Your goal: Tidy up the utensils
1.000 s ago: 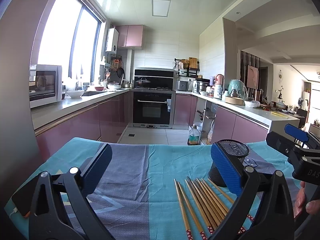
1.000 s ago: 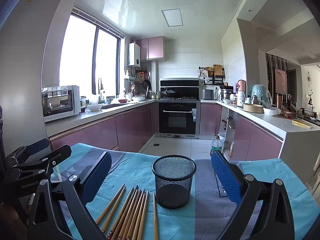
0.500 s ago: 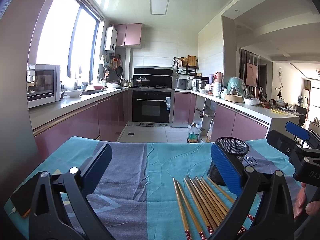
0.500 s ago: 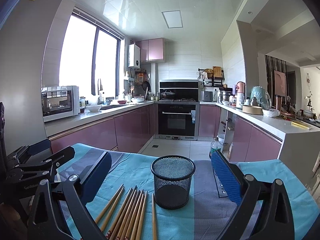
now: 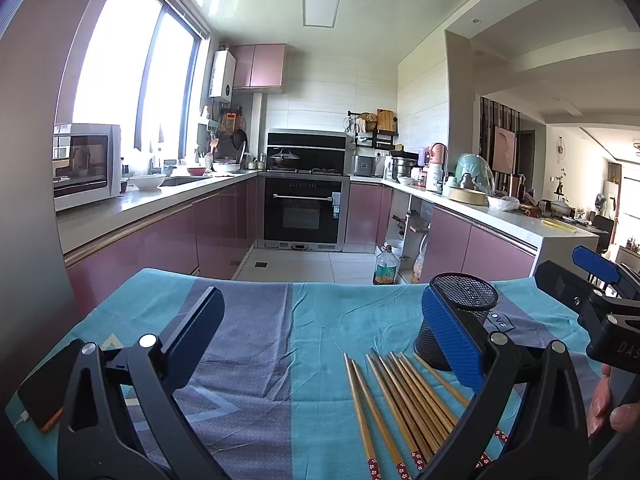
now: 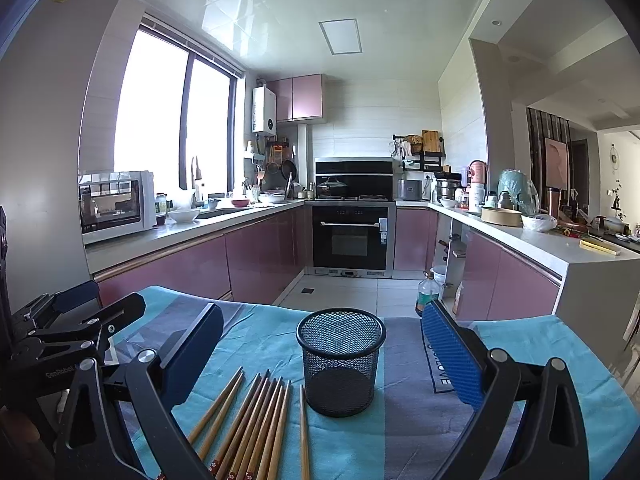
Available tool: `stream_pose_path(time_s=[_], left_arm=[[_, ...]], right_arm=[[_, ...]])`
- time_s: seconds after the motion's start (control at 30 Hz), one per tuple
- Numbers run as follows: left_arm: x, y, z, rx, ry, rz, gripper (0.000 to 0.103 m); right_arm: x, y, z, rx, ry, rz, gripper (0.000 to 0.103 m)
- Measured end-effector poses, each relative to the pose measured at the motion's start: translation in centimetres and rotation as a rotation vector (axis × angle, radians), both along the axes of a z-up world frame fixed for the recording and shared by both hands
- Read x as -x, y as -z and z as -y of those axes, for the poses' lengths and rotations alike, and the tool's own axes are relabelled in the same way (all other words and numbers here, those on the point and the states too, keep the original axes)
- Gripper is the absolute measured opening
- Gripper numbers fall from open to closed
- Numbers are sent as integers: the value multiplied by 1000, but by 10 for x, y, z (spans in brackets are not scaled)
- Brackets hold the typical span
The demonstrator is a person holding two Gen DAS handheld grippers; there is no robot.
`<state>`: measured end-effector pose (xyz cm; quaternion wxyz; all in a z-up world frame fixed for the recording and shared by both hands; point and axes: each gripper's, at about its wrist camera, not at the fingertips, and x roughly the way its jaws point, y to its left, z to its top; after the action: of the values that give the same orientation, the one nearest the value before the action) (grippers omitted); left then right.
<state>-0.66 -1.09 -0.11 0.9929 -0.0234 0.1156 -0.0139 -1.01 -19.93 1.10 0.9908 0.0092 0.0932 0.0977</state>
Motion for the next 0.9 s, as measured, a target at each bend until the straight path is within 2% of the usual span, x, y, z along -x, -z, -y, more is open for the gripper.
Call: stream_pose_path(time_s=[0.9], left_arm=[[-1,-1,1,3,4,-7,97]], right_arm=[[2,2,5,-6,5,-4,96]])
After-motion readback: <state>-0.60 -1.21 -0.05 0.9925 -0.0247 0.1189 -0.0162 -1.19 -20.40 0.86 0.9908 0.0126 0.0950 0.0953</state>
